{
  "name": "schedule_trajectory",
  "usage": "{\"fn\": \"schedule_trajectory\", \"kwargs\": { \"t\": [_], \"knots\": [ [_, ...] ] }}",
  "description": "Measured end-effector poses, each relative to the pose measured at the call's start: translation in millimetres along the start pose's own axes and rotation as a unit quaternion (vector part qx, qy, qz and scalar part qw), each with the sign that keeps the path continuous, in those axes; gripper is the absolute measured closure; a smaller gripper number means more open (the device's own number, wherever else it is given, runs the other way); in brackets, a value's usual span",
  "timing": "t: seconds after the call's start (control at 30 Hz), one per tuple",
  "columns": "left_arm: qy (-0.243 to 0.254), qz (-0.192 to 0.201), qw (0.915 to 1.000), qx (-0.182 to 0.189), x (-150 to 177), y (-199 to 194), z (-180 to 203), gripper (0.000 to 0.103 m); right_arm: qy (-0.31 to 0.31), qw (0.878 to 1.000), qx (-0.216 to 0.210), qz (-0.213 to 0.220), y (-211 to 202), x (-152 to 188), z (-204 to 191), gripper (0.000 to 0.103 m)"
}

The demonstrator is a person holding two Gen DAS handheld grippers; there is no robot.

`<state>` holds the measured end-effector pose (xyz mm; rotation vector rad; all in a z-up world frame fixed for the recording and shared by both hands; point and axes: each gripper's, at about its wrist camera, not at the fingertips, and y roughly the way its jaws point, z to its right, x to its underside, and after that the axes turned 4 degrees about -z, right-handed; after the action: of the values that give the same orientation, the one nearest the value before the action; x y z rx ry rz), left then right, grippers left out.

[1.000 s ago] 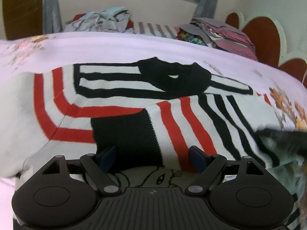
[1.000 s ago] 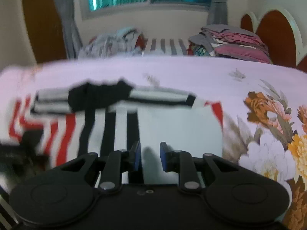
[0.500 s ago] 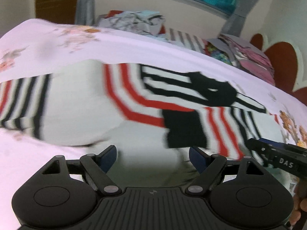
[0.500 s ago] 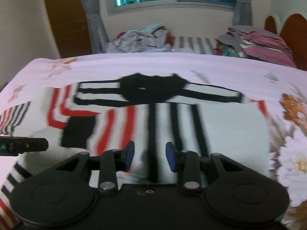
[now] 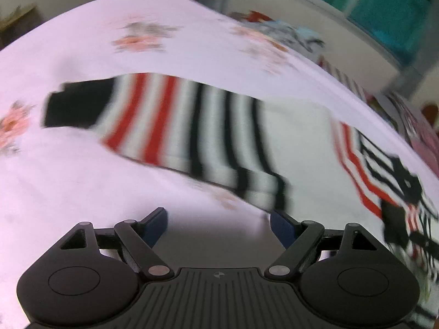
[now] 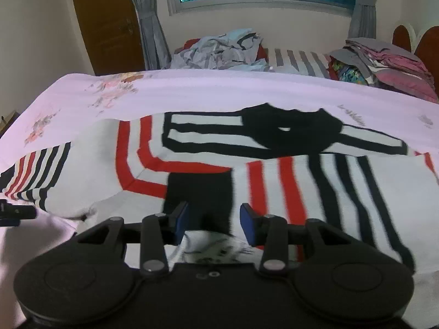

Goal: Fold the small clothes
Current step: 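Move the left tool to the black cuff of the other sleeve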

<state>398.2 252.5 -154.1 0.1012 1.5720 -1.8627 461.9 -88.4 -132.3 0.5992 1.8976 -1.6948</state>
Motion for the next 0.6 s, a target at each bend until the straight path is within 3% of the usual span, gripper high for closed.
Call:
{"fn": "schedule_trajectory", "kwargs": {
  "t": [0.1,0.23,0.43,0.47,0.5,0.53,0.6],
  "knots": [
    [-0.028,0.010,0.9996,0.005,-9.2,2.2,-28.4,0.021,-0.001,1.000,0.004,-0.004,10.1,-1.5,-11.5,0.063],
    [-0.056,0.025,0.9975,0.037,-19.0,10.3,-48.1,0.021,0.003,1.000,0.013,-0.013,22.9,-1.5,-20.4,0.063],
    [-0.122,0.077,0.9860,0.084,-34.0,27.5,-69.4,0.023,0.009,0.999,0.030,-0.015,31.2,-2.7,-23.6,0.063],
    [-0.126,0.083,0.9849,0.085,-37.1,30.5,-69.6,0.030,0.010,0.999,0.032,-0.015,32.3,-3.0,-23.9,0.063],
    [-0.130,0.088,0.9844,0.080,-39.9,33.4,-70.6,0.049,0.013,0.999,0.035,-0.015,33.2,-3.0,-23.3,0.063],
    [-0.140,0.091,0.9828,0.079,-42.2,37.1,-74.4,0.059,0.016,0.999,0.036,-0.015,33.7,-2.9,-22.6,0.063],
    [-0.165,0.100,0.9774,0.085,-43.6,39.8,-82.5,0.069,0.020,0.999,0.040,-0.013,33.1,-2.9,-22.1,0.063]
  ]
}}
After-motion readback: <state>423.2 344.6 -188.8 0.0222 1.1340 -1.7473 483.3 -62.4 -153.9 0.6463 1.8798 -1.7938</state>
